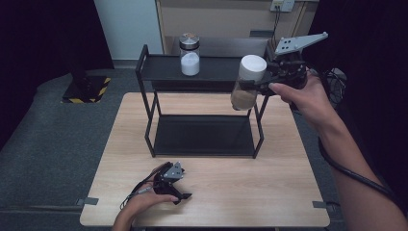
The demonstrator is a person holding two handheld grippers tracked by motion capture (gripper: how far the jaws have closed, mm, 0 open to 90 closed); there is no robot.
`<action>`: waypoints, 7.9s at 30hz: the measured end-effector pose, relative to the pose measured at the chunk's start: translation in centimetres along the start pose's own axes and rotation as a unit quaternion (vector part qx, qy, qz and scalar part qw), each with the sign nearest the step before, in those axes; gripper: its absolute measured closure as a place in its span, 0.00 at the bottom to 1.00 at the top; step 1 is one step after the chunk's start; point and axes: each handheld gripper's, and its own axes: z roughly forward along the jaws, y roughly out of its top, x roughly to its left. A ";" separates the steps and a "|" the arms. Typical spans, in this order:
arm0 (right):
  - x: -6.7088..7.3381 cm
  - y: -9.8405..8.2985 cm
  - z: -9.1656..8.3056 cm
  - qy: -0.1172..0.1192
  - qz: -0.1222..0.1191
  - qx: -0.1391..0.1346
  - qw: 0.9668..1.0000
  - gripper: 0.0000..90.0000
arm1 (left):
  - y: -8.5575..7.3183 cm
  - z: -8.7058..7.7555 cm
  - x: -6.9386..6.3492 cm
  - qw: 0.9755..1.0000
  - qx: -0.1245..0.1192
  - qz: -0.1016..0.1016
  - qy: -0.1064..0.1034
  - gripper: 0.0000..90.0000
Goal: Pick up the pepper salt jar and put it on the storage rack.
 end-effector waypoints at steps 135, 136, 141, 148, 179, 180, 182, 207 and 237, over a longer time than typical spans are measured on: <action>2.3 -0.2 1.9 -0.057 0.016 0.021 0.998 0.07 | 0.0 0.1 -0.1 1.000 -0.001 -0.003 0.002 0.01; 2.6 -0.4 2.0 -0.058 0.016 0.023 0.998 0.07 | -0.1 0.1 -0.2 1.000 -0.005 -0.007 0.003 0.01; 4.0 -2.0 2.4 -0.058 0.009 0.026 0.998 0.08 | -0.1 0.1 -0.2 1.000 -0.004 -0.006 0.003 0.01; 5.2 -4.0 2.6 -0.056 0.018 0.017 0.998 0.08 | -0.1 0.1 -0.3 1.000 -0.005 -0.008 0.003 0.01; 8.9 -18.5 7.8 -0.037 0.052 0.067 0.996 0.07 | 0.0 0.1 -0.3 1.000 -0.001 -0.004 0.005 0.01; 8.9 -19.1 7.9 -0.037 0.056 0.068 0.995 0.07 | 0.0 0.1 -0.3 1.000 -0.001 -0.004 0.005 0.01; 9.0 -20.3 8.2 -0.037 0.060 0.074 0.995 0.07 | 0.0 0.1 -0.3 1.000 -0.001 -0.004 0.005 0.01; 9.3 -28.4 9.9 -0.037 0.090 0.154 0.983 0.06 | 0.0 0.1 -0.4 1.000 -0.001 -0.006 0.008 0.01; 10.1 -29.8 10.3 -0.040 0.062 0.174 0.982 0.04 | 0.0 0.1 -0.5 1.000 -0.001 -0.006 0.009 0.01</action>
